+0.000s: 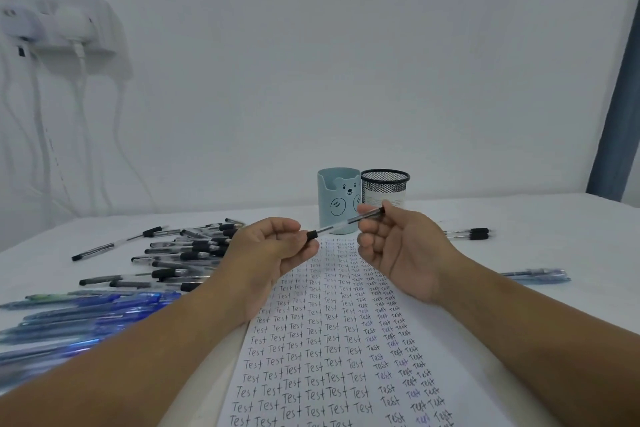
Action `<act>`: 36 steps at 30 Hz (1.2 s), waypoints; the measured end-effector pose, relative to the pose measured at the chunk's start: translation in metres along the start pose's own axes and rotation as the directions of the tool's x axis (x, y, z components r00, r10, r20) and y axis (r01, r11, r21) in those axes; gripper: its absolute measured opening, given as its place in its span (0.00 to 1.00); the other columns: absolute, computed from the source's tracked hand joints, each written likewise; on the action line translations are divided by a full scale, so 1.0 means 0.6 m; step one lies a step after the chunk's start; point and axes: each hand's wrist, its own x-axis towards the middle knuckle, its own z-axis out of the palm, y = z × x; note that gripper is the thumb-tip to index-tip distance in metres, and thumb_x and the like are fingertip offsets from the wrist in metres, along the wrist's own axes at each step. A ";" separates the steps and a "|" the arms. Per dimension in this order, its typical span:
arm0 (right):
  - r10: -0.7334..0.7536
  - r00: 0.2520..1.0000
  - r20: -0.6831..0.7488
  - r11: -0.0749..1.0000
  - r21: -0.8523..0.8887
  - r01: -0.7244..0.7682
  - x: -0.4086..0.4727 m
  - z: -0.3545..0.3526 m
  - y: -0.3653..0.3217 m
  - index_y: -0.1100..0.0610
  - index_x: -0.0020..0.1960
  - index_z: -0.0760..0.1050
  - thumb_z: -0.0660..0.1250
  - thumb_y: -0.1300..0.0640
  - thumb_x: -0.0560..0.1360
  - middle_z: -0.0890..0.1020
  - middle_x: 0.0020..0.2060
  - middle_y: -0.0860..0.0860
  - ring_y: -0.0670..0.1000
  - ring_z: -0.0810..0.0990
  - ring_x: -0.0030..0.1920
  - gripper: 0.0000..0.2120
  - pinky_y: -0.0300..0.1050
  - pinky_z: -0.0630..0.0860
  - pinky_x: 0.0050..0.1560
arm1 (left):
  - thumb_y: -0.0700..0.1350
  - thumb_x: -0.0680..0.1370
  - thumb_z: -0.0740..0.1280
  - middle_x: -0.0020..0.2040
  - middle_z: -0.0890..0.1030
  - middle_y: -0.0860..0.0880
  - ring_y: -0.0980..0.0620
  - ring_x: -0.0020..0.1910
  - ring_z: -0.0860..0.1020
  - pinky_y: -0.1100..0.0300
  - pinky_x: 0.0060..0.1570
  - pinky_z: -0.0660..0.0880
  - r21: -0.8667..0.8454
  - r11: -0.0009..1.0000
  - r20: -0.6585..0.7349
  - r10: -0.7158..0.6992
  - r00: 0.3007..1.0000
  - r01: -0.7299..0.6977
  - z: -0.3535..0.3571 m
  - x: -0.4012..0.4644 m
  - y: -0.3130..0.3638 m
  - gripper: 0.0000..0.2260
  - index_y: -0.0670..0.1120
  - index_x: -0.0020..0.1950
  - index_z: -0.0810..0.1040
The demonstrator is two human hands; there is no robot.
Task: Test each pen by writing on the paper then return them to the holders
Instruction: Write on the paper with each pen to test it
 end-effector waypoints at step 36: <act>-0.393 0.918 -0.059 0.385 -0.917 0.106 0.094 -0.070 -0.016 0.56 0.34 0.74 0.75 0.54 0.72 0.83 0.28 0.54 0.48 0.76 0.27 0.13 0.41 0.74 0.32 | 0.59 0.81 0.64 0.63 0.73 0.67 0.67 0.64 0.69 0.66 0.66 0.64 0.885 0.113 0.459 -0.039 0.888 -0.452 -0.003 0.007 -0.023 0.12 0.60 0.63 0.76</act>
